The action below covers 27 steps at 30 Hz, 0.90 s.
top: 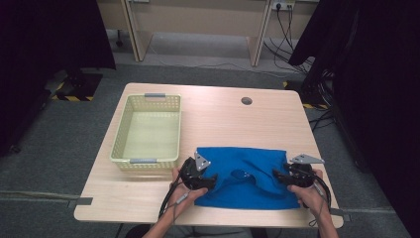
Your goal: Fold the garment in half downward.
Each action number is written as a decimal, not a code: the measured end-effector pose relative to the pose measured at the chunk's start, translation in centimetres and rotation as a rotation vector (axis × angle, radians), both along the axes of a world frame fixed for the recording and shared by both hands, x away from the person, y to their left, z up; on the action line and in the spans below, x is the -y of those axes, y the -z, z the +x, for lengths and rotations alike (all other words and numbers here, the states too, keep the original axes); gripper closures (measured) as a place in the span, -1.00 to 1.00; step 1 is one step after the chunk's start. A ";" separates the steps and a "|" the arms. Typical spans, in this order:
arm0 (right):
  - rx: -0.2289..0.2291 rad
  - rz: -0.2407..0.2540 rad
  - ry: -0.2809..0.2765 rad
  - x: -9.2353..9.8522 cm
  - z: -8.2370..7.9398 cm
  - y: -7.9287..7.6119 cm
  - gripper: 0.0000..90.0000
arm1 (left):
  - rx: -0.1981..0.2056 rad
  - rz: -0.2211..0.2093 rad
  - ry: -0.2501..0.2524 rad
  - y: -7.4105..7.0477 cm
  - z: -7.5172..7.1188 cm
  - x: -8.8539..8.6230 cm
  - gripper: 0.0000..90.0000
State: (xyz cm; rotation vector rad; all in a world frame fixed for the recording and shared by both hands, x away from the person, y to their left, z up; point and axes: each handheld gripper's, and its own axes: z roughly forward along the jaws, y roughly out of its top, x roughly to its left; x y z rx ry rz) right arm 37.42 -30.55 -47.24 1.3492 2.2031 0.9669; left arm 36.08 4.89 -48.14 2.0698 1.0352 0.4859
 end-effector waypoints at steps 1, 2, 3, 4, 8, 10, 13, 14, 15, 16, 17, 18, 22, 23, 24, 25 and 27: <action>0.001 -0.003 0.000 0.0 0.0 0.0 -0.01 | 0.002 0.002 0.003 0.0 -0.1 -0.1 -0.40; 0.001 -0.006 0.001 -0.1 0.0 0.0 -0.01 | 0.008 0.007 0.006 0.0 -0.2 -0.1 -0.40; 0.001 -0.011 0.001 -0.1 0.0 -0.1 -0.01 | 0.021 0.019 0.012 0.0 -0.4 0.0 -0.39; 0.001 -0.015 0.002 -0.1 0.0 -0.1 -0.01 | 0.041 0.033 0.021 0.0 -0.6 0.1 -0.37; 0.004 -0.019 0.007 -0.1 -0.2 -0.1 0.01 | 0.097 0.079 0.050 -0.1 -1.2 0.2 -0.33; 0.007 -0.014 0.013 0.0 -0.3 -0.1 0.01 | 0.089 0.072 0.052 -0.1 -1.1 0.0 -0.34; 0.006 -0.015 0.014 0.3 -0.5 -0.1 0.01 | 0.087 0.074 0.053 -0.1 -1.1 -0.1 -0.35; 0.005 -0.012 0.014 0.4 -0.6 -0.1 0.01 | 0.087 0.076 0.048 -0.2 -1.2 -0.1 -0.35; 0.005 -0.009 0.015 0.4 -0.6 -0.1 0.00 | 0.083 0.078 0.048 -0.3 -1.3 0.0 -0.36; 0.002 -0.010 0.017 0.4 -0.6 -0.1 0.00 | 0.072 0.072 0.039 -0.4 -1.3 0.0 -0.39; 0.002 -0.020 0.018 0.3 -0.7 -0.2 -0.04 | 0.064 0.049 0.022 -0.5 -1.4 0.1 -0.45; 0.006 -0.022 0.023 0.2 -0.8 -0.4 -0.09 | 0.063 0.022 0.013 -0.8 -1.6 0.1 -0.50; 0.024 0.020 0.017 0.0 -1.6 -1.2 -0.14 | 0.050 -0.039 0.016 -1.7 -2.4 0.6 -0.61; 0.027 0.019 0.007 -0.1 -1.8 -1.3 -0.14 | 0.044 -0.040 0.030 -1.6 -2.7 0.8 -0.63; 0.024 0.020 0.002 -0.2 -2.0 -1.3 -0.15 | 0.040 -0.032 0.044 -1.5 -3.0 1.1 -0.63; 0.022 0.017 -0.003 -0.3 -2.1 -1.2 -0.15 | 0.037 -0.019 0.057 -1.3 -3.2 1.4 -0.64; 0.010 0.011 -0.006 -0.5 -2.2 -0.8 -0.14 | 0.020 0.011 0.085 -0.8 -3.7 1.8 -0.64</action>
